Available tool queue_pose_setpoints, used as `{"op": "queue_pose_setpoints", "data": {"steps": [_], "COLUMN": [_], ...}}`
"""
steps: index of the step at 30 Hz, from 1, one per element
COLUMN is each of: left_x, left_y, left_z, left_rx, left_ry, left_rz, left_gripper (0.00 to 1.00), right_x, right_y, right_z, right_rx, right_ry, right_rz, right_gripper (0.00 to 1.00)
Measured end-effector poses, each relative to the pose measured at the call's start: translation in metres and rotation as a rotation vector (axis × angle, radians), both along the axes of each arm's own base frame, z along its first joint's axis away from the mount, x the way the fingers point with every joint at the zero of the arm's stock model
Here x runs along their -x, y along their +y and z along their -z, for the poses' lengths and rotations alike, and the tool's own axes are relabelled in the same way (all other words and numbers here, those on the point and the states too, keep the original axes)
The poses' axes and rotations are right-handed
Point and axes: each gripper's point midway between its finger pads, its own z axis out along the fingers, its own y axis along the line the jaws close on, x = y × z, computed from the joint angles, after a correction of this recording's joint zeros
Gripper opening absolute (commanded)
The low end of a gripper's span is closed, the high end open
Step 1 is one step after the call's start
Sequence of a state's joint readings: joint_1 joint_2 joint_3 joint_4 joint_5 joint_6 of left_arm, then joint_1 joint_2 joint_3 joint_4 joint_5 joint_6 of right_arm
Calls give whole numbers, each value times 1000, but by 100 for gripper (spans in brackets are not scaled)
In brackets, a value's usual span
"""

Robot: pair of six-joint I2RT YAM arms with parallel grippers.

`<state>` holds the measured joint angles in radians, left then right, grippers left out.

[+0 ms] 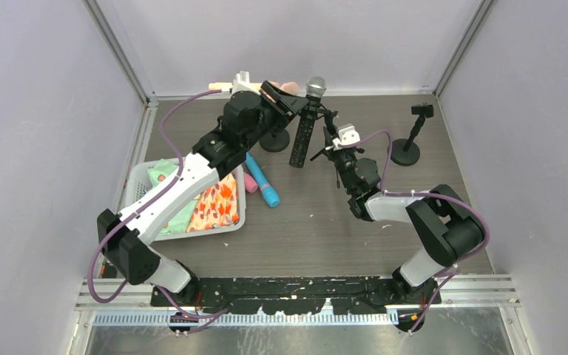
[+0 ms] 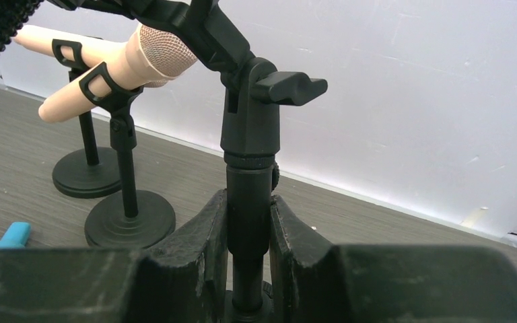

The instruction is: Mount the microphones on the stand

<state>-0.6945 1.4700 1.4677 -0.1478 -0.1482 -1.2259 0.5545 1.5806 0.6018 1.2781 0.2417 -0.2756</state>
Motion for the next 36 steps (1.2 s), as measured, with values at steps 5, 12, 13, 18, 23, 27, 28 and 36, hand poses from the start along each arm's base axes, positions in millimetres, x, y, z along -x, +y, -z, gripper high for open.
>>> {"op": "queue_pose_setpoints", "data": {"steps": [5, 12, 13, 18, 23, 27, 28, 36], "left_x": [-1, -4, -6, -18, -38, -53, -56, -86], "left_y": [-2, -7, -9, -10, -4, -1, 0, -5], "left_z": [2, 4, 5, 21, 48, 69, 74, 87], "left_rx": [2, -2, -7, -53, -93, -123, -133, -174], "left_ry": [7, 10, 11, 25, 68, 101, 108, 101], "left_rz": [5, 12, 13, 7, -6, 1, 2, 35], "left_gripper": [30, 11, 10, 9, 9, 10, 10, 20], "right_x": [-1, -10, -13, -34, -56, -69, -73, -102], "right_y": [-2, -5, -5, -2, 3, 4, 4, -1], "right_z": [0, 8, 10, 26, 52, 71, 76, 90], "right_rx": [12, 14, 12, 5, 17, 24, 25, -17], "right_ry": [-2, 11, 14, 38, 78, 110, 117, 126], "right_rz": [10, 43, 50, 78, 92, 101, 105, 129], "right_gripper": [1, 7, 7, 7, 7, 7, 7, 7]}}
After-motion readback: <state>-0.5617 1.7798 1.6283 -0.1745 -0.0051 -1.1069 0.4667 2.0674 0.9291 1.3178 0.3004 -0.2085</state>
